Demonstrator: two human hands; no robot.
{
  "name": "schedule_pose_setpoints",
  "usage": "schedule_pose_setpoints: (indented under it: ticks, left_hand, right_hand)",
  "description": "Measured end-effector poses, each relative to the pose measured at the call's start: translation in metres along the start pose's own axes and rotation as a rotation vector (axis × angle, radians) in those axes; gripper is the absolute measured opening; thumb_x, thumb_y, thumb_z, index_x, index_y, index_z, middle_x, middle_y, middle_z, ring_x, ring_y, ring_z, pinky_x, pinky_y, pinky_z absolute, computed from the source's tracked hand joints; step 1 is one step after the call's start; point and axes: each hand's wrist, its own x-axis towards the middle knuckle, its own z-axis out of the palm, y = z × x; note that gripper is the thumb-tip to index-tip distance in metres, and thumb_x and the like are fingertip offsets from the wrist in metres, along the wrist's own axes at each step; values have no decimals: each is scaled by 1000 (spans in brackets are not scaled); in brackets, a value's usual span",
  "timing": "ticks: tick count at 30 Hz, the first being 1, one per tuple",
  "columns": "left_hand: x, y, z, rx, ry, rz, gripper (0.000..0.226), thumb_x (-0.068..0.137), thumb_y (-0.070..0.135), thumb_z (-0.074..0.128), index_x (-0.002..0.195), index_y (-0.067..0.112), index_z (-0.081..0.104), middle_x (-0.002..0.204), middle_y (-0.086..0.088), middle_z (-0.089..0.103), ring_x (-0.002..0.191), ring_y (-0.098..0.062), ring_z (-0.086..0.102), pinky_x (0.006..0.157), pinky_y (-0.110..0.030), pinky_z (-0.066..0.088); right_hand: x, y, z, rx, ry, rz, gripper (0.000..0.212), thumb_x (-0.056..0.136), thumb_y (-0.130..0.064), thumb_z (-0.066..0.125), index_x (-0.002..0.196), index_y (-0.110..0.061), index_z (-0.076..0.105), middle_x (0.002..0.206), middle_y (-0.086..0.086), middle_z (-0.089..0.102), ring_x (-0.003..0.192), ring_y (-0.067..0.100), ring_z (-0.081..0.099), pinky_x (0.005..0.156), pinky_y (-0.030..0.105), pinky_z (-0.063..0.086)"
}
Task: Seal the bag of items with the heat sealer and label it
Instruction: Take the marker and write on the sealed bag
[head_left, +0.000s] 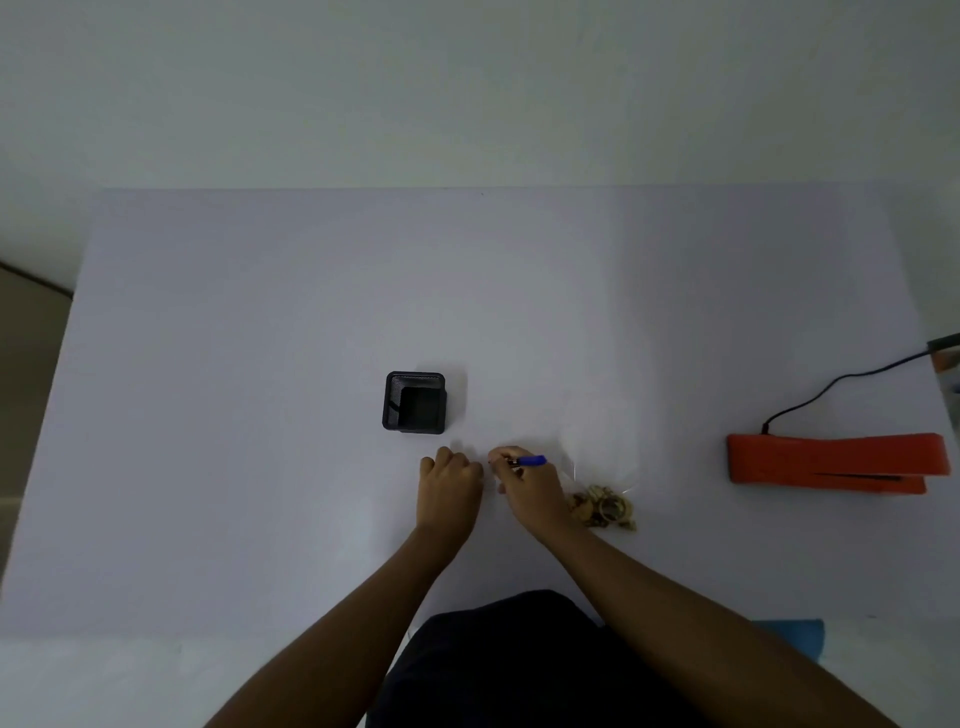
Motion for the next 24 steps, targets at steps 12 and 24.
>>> schedule_pose_setpoints:
  ticks: [12,24]
  left_hand:
    - [-7,7,-1,81,33,171,19,68,5,82,65,15,66,57,1,62,64,-21,53,62,-35,38]
    - [-12,12,4,159,-133,230,26,67,12,87,88,10,72,78,-5,71,76,-24,62,72,-40,51]
  right_hand:
    - [3,11,17,-116,130,-135,17,99,-29,55,94,-17,65,85,-2,65,76,10,60,69,22,48]
    - [-2,24,14,-83,84,-127,20,100,-27,55,96,-11,67,87,3,68,80,13,64,75,24,53]
